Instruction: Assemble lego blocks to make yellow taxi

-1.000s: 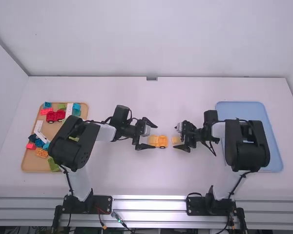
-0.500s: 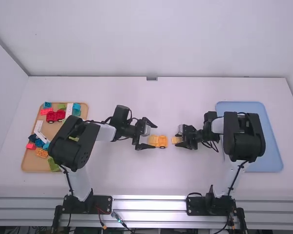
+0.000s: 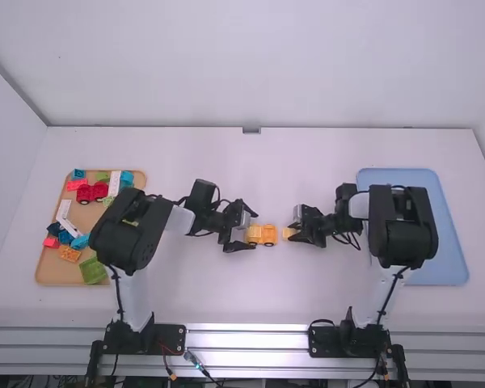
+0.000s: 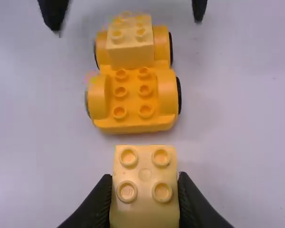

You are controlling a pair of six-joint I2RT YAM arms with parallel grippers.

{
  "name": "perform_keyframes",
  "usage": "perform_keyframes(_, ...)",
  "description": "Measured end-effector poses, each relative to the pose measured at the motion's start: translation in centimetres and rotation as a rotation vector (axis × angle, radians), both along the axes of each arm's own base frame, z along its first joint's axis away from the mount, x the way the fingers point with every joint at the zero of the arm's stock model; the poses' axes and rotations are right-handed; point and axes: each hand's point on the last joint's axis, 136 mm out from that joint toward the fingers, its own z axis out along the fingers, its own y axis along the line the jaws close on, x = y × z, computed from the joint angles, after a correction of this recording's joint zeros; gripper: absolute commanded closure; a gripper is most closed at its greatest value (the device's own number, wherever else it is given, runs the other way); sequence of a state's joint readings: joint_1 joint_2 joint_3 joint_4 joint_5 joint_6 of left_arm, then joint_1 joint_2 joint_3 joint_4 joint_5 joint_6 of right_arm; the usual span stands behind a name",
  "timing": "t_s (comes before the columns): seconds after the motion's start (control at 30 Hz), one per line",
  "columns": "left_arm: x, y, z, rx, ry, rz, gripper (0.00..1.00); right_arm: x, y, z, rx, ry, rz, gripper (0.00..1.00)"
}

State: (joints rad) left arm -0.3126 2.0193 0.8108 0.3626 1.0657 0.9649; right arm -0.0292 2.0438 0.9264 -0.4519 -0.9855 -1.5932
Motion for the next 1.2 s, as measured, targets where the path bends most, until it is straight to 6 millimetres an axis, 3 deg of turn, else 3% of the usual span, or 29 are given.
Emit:
perform_keyframes(0.17, 0.1, -0.3, -1.6, -0.033, -0.017, -0.021, 0.01, -0.3, 0.2, 2.2, 0.032, 0.033, 0.028, 0.88)
perform_keyframes(0.33, 0.5, -0.5, -2.2, -0.049, -0.02, -0.01, 0.0, 0.9, 0.9, 3.4, 0.043, -0.051, 0.045, 0.88)
perform_keyframes(0.47, 0.7, -0.7, -2.5, -0.033, -0.015, 0.004, 0.12, 2.3, 2.2, 3.0, 0.015, -0.076, 0.03, 0.88)
perform_keyframes(0.63, 0.1, -1.8, -3.1, 0.003, -0.019, -0.003, 0.27, 2.6, 3.7, 2.3, -0.052, -0.042, 0.015, 0.88)
perform_keyframes(0.77, -0.3, -2.6, -3.2, 0.017, -0.018, -0.011, 0.46, 2.1, 4.8, 3.7, -0.118, -0.073, 0.017, 0.89)
perform_keyframes(0.93, 0.0, -2.4, -3.2, 0.019, -0.015, 0.001, 0.53, 1.7, 5.4, 5.3, -0.121, -0.158, 0.017, 0.89)
perform_keyframes(1.2, 0.5, -2.5, -3.1, 0.022, -0.008, 0.023, 0.59, 0.3, 5.4, 3.3, -0.077, -0.166, -0.043, 0.85)
